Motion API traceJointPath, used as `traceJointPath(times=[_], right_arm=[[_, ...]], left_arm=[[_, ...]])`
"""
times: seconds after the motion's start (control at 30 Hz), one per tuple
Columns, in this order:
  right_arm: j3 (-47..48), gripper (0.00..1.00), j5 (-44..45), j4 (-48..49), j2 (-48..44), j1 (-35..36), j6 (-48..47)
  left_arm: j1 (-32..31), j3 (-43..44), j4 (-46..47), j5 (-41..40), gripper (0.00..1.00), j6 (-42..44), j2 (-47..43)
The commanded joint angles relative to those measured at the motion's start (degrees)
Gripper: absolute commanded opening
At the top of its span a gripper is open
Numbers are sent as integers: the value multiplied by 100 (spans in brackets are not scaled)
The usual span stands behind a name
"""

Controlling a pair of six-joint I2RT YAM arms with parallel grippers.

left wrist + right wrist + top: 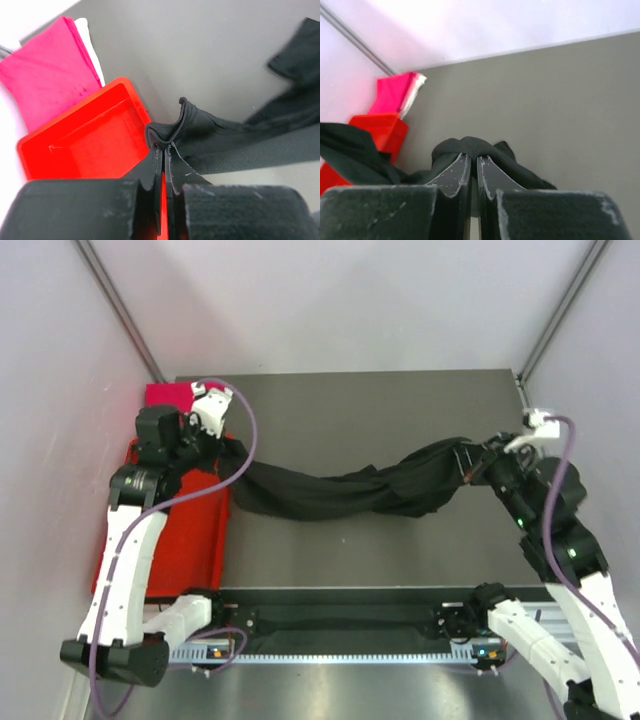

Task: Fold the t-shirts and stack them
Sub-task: Flatten the tshirt out

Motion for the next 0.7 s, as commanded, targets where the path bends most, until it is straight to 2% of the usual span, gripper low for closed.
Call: traceJointPath(times=[0.0,0.03,0.1,0.17,0.2,0.23,0.37,0.43,0.5,0.57,0.6,0.63,0.67], right_arm=[[671,0,73,634,1481,-261,-333],[945,0,-22,844,1827,-419,-368],[1812,0,-688,1056,2817,-981,-246],[2404,0,-1355,1408,3409,-1490,26],[3042,0,-1507,1426,3926,-1624,140],[3388,0,-1648,1348,4148,-1755,359],[4856,0,-2368,1084,4809,-2212,431],[5017,0,-2493,1040,4758,-2266,300],[4939,0,-2598,970,4539,-2319,168],[4284,0,-2747,969,4162,-2319,98],[3940,0,-2791,1039,4012,-2319,97],[3553,0,-2809,1066,3862,-2319,115],[2688,0,-2757,1118,3513,-2319,132]], left_arm=[[35,320,943,-369,0,-376,964],[44,696,1067,-440,0,-438,1194],[44,1137,1383,-502,0,-544,1852],[44,1927,1481,-476,0,-737,2423],[53,2226,1508,-493,0,-825,2593],[53,2812,1517,-494,0,-852,2751],[79,3950,1508,-222,0,-905,3288],[88,4406,1177,67,0,-799,3367],[88,4462,981,437,0,-738,3386],[79,3762,1181,813,0,-676,3106],[79,2923,1313,947,0,-554,2965],[79,2480,1471,1078,0,-475,2842],[70,2066,1612,1332,0,-370,2632]])
